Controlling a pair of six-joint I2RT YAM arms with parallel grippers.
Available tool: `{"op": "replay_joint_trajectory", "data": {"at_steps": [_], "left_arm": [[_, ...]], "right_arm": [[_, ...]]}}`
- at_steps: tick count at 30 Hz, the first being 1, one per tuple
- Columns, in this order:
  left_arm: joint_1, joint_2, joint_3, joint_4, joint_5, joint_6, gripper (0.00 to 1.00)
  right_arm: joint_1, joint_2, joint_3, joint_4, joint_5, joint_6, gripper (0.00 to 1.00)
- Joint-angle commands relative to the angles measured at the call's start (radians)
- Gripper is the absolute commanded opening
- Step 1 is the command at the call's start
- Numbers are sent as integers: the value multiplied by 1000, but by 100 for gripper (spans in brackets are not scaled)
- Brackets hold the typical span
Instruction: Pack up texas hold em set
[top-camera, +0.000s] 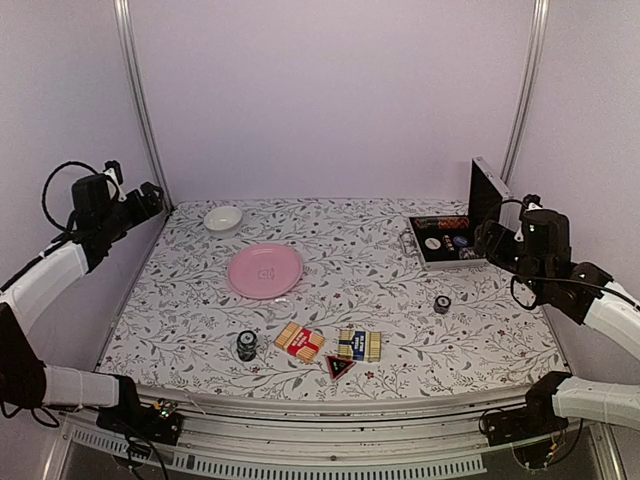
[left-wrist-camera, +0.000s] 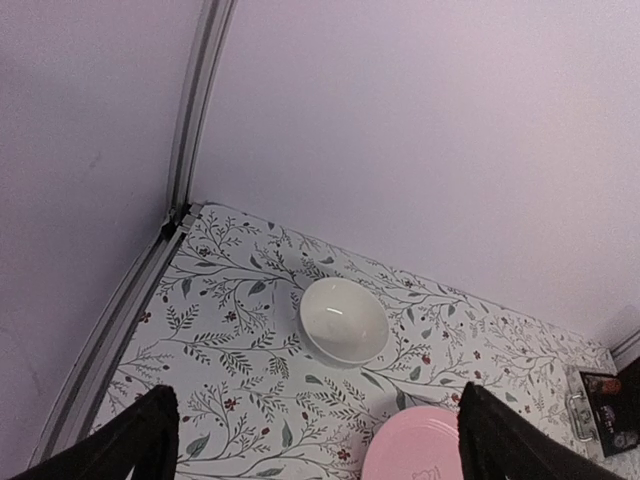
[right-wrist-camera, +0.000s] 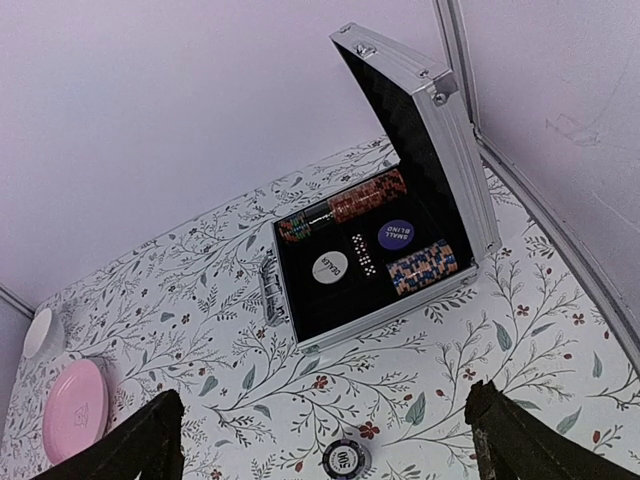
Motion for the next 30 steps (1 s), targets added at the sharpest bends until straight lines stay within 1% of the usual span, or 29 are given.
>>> {"op": "replay_joint_trajectory", "data": {"at_steps": [1,4,7,10,12,14,18,19,21,24,25,27,30], "left_arm": [[53,-23,17,-21,124,-48,97],[54,-12,44,-56,145,-22,97],[56,4,84,-107,183,-28,97],[64,26,133,-159,268,-7,97],[67,34,168,-184,315,17,97],[68,31,189,-179,375,47,97],[57,7,245,-159,501,86,96],[44,2,266,-172,501,106,95],[-12,-12,301,-208,449,156,95],[-138,-29,320,-238,315,264,95],[-174,-32,315,-240,296,290,95],[-208,-41,280,-226,269,323,95],[-211,-70,213,-191,202,336,95]], "right_arm": [[-5,-14,-33,23,35,-4,99],[-5,-18,-32,19,47,-8,99],[-5,-18,-24,19,50,-19,99],[-5,-18,-15,19,37,-41,99],[-5,-12,-11,23,-9,-68,99],[-5,6,-7,28,-53,-98,99],[-5,97,20,-26,-71,-110,99],[-4,124,34,-52,-74,-111,99],[-4,172,60,-72,-103,-112,99],[-4,251,95,-95,-175,-110,99],[-1,280,108,-100,-212,-111,99],[31,333,124,-106,-251,-107,99],[125,418,147,-98,-285,-116,99]]}}
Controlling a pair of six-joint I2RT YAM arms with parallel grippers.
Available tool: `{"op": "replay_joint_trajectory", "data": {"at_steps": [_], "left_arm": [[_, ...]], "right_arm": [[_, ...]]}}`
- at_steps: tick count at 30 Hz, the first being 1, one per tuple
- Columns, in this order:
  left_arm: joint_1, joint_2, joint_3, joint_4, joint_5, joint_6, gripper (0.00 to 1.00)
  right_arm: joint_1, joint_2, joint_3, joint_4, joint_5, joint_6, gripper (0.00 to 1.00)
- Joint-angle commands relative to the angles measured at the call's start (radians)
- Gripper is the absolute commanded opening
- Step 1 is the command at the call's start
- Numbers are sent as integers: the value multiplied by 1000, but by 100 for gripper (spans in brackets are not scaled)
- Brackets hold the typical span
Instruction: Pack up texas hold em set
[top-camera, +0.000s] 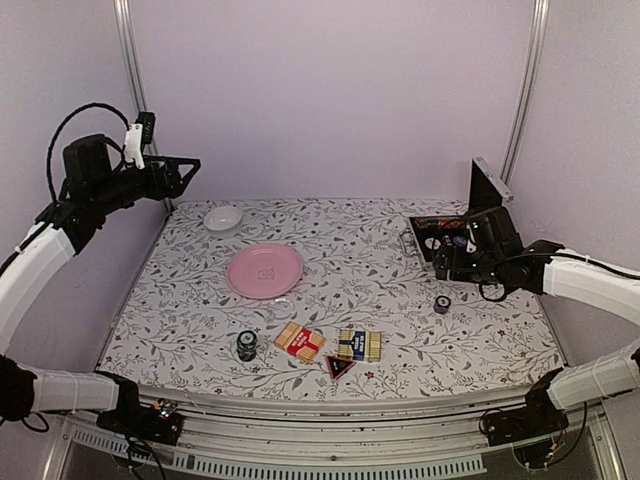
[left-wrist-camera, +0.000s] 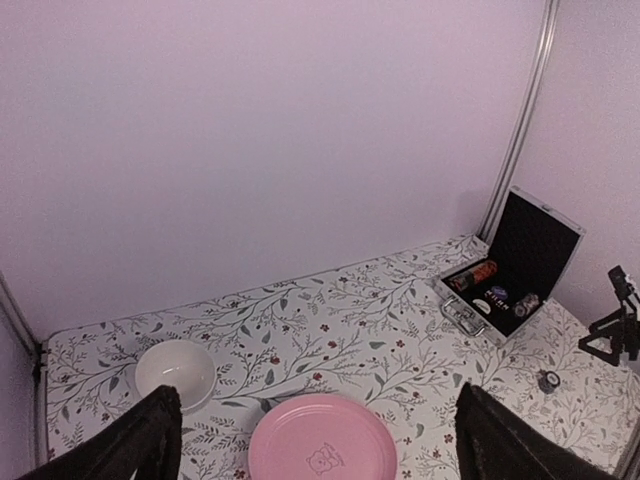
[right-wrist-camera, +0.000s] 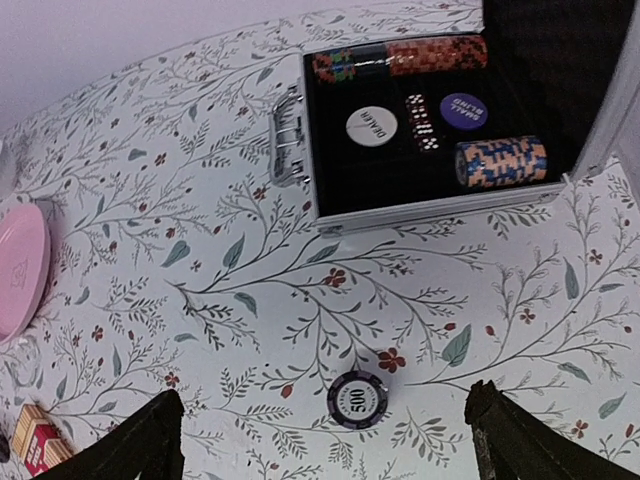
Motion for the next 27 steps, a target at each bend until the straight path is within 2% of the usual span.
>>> {"op": "replay_joint_trajectory", "data": {"at_steps": [1,6,9,14,18,27], "left_arm": [[-4,-43,-100,15,-139,84,96],[29,-94,-180,70,-196,89,97],[36,-99,-192,71,-212,94,97],[37,-92,-191,67,-190,87,97],[38,-86,-193,64,-183,81,97],[35,-63,-191,60,-182,69,97]], "right_arm": [[130,111,64,-27,-99,-28,100],[290,251,135,-67,-164,-30,98],[382,310,158,-52,-244,-128,99],[402,419,201,-54,-398,-300,99],[401,520,281,-60,-441,-379,99],[408,722,510,-119,-244,-398,99]]}}
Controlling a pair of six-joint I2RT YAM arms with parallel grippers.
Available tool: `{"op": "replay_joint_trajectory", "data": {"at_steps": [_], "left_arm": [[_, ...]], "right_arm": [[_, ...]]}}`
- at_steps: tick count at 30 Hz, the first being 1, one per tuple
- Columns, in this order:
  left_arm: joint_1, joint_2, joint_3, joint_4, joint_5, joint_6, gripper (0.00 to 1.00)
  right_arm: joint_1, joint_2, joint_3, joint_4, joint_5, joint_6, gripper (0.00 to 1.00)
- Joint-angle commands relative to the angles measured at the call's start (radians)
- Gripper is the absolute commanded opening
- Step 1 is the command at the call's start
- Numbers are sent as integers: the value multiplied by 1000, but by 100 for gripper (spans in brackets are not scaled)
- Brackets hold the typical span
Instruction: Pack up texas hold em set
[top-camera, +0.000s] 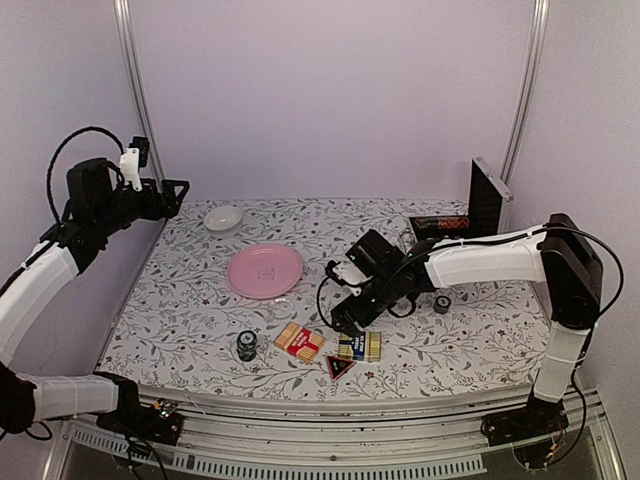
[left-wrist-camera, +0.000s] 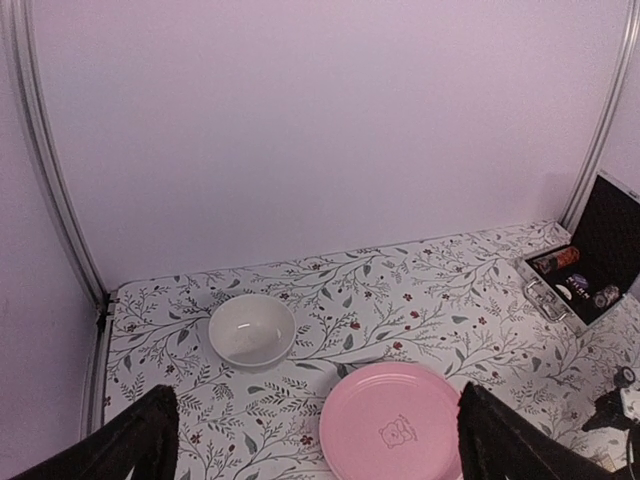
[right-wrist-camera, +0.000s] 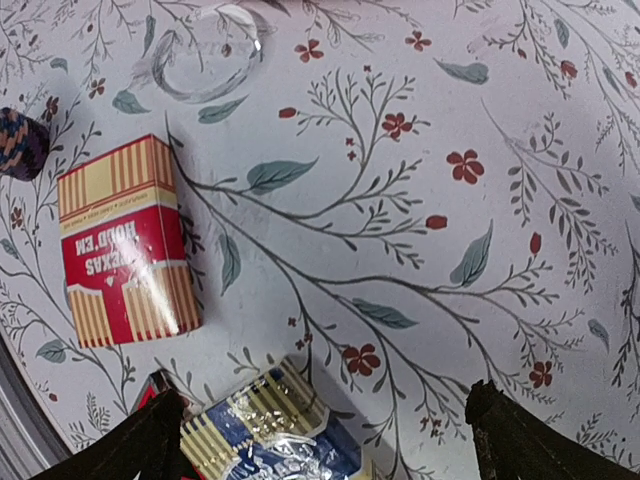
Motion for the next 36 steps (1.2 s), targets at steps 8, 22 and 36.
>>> {"op": "replay_joint_trajectory", "data": {"at_steps": [8,22,36], "left_arm": [[6,23,-6,16,13,-12,97],[5,28,-9,17,22,-13,97],[5,30,-10,17,26,-14,97]], "right_arm": [[16,149,143,-100,190,34,99],[-10,180,122,-137,263,140,99],[-66,62,27,-149,268,245,99]]}}
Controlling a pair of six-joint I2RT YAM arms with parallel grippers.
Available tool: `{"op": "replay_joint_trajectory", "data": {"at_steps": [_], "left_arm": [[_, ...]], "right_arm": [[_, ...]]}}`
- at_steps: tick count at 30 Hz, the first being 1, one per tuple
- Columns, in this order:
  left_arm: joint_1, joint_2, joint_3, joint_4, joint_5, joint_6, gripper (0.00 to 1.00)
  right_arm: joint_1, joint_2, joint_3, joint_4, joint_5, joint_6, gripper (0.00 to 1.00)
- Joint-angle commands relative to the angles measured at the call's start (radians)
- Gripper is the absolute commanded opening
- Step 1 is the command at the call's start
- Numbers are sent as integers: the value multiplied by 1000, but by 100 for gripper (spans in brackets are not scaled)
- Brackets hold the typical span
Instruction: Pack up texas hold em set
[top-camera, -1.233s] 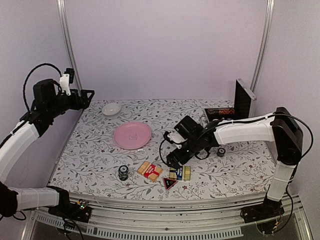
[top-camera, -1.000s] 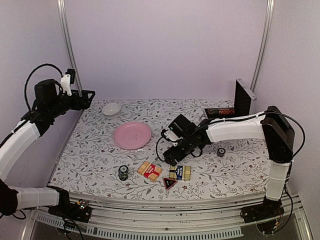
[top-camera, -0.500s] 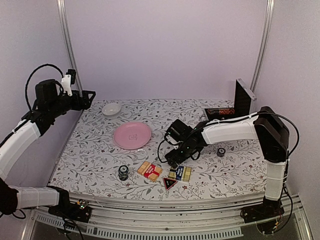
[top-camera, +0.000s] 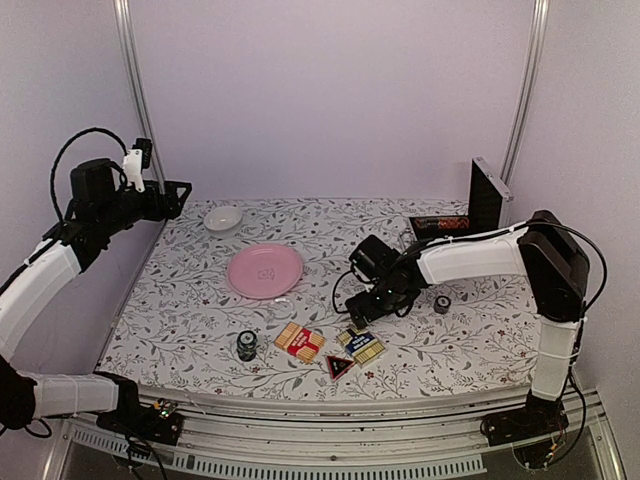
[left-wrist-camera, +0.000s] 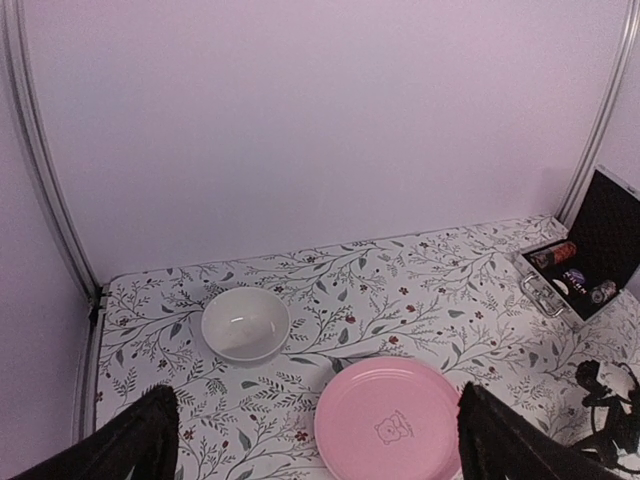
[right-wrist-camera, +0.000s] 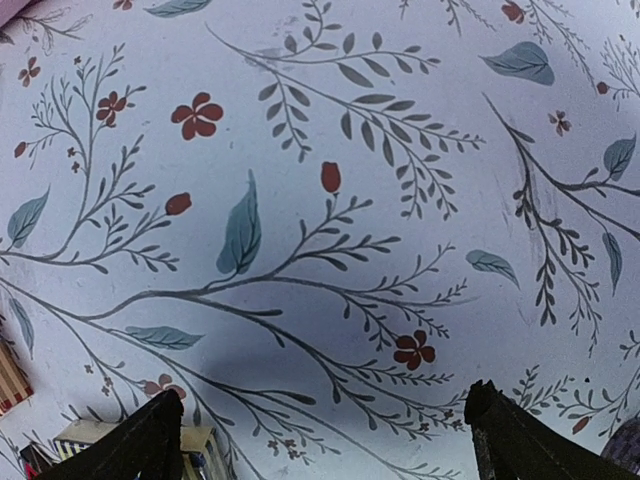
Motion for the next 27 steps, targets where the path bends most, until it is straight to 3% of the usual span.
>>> {"op": "replay_joint_trajectory", "data": {"at_steps": [1,7,13,27], "left_arm": [[4,5,-10,18,13,-6,97],[4,-2,-20,31,-4,-10,97],[2,-7,-27,42,-6,-12,97],[-10,-37,-53,68,-42,6,97]], "right_arm": [[-8,-67,-26,-61,36,36,99],[56,-171,-29,-51,27,54,99],[103,-144,-63,-56,-14,125,96],[209,-39,0,-114,77,138,96]]}}
